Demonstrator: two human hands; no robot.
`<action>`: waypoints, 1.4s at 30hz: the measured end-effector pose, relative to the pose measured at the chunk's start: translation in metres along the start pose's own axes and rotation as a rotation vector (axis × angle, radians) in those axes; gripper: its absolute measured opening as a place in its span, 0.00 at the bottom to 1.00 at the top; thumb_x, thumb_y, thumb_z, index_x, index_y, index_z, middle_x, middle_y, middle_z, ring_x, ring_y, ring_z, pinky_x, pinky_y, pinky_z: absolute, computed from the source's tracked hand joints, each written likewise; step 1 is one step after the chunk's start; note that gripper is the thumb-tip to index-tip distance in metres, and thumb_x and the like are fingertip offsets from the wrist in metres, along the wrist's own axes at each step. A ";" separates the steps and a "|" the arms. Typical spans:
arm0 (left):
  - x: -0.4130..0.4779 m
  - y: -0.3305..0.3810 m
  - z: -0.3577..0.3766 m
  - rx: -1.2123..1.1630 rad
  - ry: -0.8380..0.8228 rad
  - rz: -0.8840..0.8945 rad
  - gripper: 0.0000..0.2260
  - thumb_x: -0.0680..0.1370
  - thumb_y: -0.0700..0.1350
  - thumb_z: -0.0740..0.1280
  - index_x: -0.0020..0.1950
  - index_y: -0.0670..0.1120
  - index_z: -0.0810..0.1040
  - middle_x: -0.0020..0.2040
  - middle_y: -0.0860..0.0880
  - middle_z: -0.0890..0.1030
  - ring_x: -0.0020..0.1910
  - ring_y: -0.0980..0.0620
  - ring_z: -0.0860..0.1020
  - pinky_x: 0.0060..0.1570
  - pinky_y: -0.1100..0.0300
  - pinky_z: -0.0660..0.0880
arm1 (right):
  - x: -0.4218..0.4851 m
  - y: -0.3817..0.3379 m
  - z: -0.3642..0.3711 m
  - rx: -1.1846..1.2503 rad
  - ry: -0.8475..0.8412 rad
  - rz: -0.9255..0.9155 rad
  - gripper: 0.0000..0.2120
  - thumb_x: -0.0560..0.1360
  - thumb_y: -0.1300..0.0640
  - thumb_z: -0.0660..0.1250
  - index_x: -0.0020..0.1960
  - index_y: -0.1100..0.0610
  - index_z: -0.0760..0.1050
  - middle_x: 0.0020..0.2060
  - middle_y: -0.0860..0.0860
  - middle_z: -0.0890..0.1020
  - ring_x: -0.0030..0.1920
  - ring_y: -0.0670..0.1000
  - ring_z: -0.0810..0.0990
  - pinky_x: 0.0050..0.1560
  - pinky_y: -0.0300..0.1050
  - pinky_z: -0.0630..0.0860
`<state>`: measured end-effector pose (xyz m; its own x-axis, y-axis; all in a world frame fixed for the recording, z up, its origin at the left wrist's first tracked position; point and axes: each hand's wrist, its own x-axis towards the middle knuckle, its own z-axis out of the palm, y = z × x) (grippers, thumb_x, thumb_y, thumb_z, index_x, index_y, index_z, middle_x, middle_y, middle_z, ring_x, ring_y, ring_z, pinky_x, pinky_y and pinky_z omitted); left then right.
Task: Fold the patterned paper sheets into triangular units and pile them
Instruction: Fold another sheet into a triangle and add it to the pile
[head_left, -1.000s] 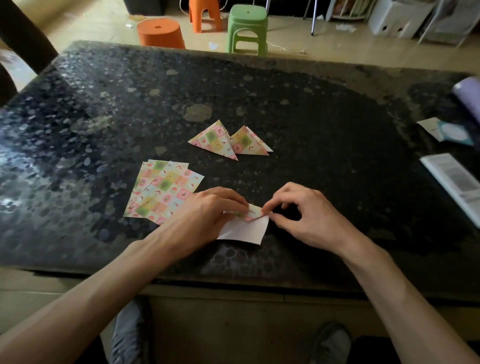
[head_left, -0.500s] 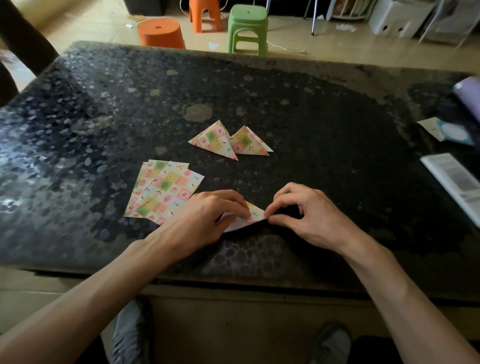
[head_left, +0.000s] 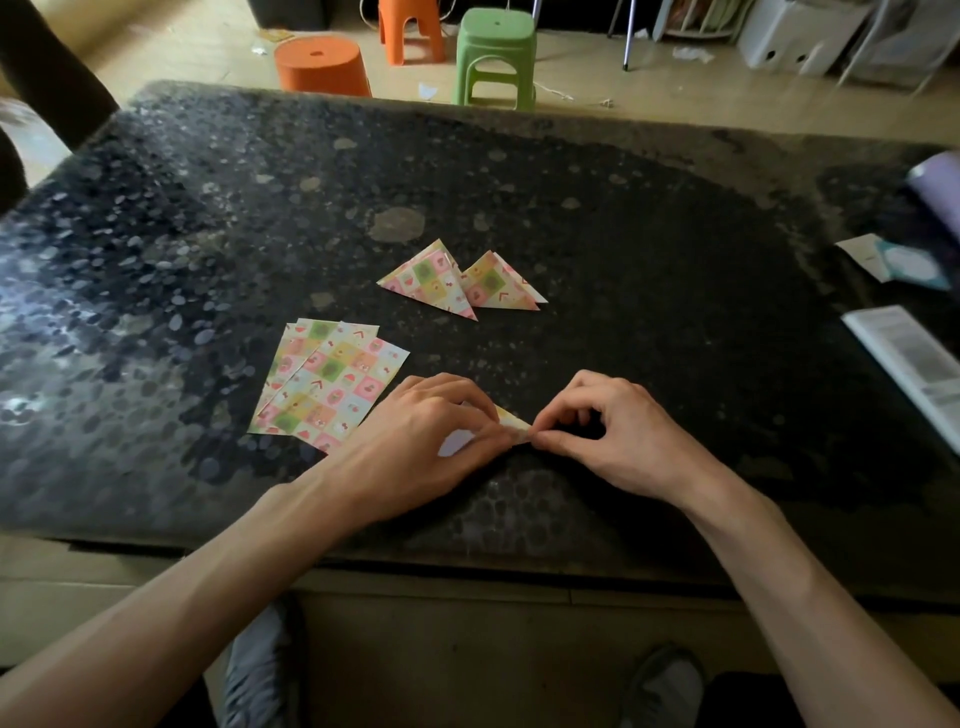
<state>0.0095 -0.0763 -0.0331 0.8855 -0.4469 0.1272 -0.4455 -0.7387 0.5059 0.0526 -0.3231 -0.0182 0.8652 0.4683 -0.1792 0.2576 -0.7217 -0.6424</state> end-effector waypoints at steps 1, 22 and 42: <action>0.001 -0.001 0.002 -0.011 0.028 -0.004 0.16 0.83 0.63 0.60 0.56 0.59 0.85 0.55 0.62 0.79 0.58 0.64 0.75 0.59 0.54 0.74 | 0.000 0.000 -0.001 0.009 0.000 0.002 0.03 0.74 0.43 0.76 0.47 0.39 0.85 0.47 0.40 0.79 0.49 0.41 0.78 0.47 0.38 0.76; 0.003 0.002 0.014 0.178 0.286 -0.299 0.19 0.79 0.64 0.67 0.37 0.53 0.81 0.43 0.58 0.76 0.47 0.56 0.70 0.49 0.55 0.71 | 0.002 -0.013 0.018 -0.135 0.125 0.078 0.07 0.77 0.41 0.71 0.47 0.43 0.80 0.45 0.40 0.75 0.48 0.40 0.74 0.45 0.39 0.71; 0.000 0.003 0.014 0.241 0.291 -0.452 0.22 0.73 0.73 0.65 0.37 0.55 0.78 0.44 0.57 0.72 0.51 0.56 0.67 0.52 0.57 0.65 | 0.004 -0.019 0.022 -0.122 0.151 0.156 0.07 0.77 0.42 0.72 0.47 0.44 0.79 0.46 0.41 0.74 0.50 0.42 0.73 0.47 0.42 0.74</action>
<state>0.0064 -0.0857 -0.0437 0.9792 0.0705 0.1903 -0.0030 -0.9326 0.3609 0.0415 -0.2966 -0.0233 0.9507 0.2718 -0.1495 0.1585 -0.8399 -0.5191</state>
